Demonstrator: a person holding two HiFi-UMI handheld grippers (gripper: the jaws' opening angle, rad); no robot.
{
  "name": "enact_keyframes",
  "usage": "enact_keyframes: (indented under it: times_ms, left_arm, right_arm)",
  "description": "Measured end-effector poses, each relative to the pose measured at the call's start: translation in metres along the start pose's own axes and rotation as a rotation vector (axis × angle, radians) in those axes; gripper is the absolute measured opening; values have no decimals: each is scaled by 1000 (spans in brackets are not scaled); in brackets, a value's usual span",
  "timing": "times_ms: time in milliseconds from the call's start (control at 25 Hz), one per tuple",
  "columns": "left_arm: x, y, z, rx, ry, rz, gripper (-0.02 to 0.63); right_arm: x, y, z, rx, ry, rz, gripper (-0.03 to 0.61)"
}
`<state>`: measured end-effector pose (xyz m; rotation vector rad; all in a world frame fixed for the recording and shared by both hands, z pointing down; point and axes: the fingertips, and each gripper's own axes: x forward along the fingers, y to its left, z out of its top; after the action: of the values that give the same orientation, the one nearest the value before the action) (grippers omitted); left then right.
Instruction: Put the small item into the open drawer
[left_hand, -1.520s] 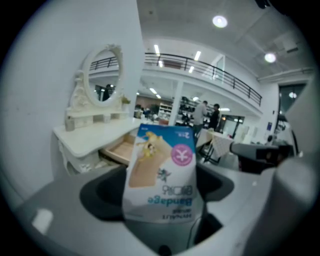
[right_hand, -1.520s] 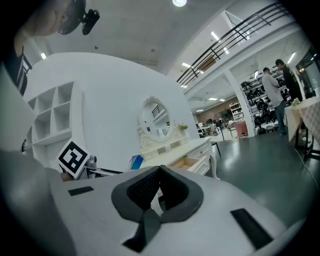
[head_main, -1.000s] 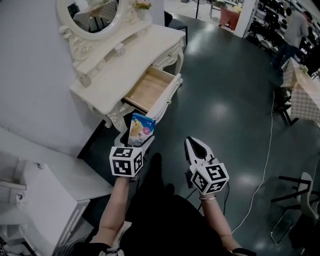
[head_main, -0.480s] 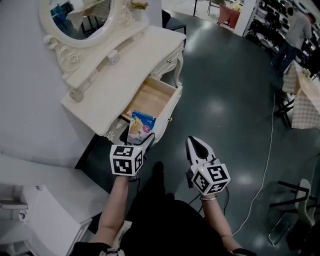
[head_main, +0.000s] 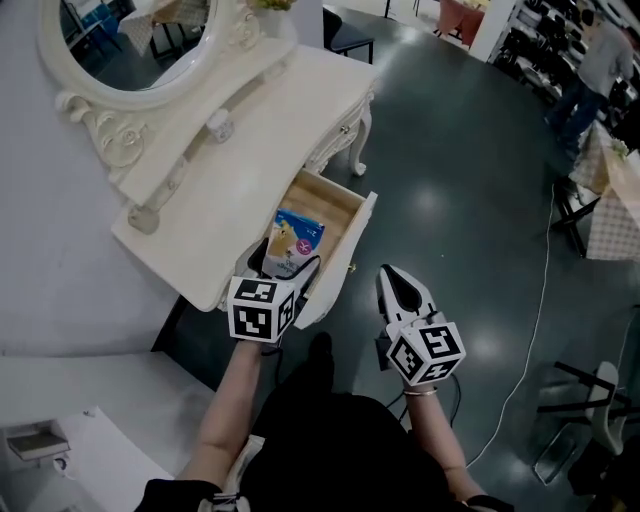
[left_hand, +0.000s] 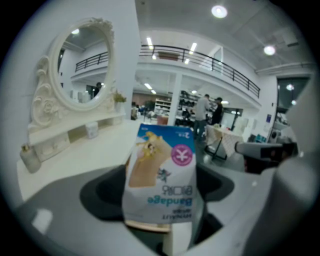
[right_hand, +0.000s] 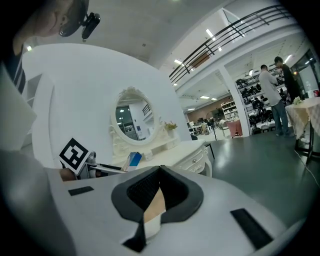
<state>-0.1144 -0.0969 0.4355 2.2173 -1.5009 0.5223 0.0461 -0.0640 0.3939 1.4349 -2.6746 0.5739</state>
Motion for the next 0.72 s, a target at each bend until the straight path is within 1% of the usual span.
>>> enact_keyframes:
  times_ms: [160, 320, 520, 720]
  left_arm:
    - [23, 14, 12, 14, 4, -33, 437]
    - [44, 18, 17, 26, 18, -64, 437]
    - [70, 14, 16, 46, 56, -98, 437]
    - [99, 13, 14, 65, 98, -110, 437]
  right_arm:
    - [25, -5, 8, -1, -7, -24, 5]
    - [39, -11, 11, 0, -7, -49, 5]
    - [48, -21, 14, -4, -4, -77, 5]
    - [57, -37, 21, -14, -17, -104, 5]
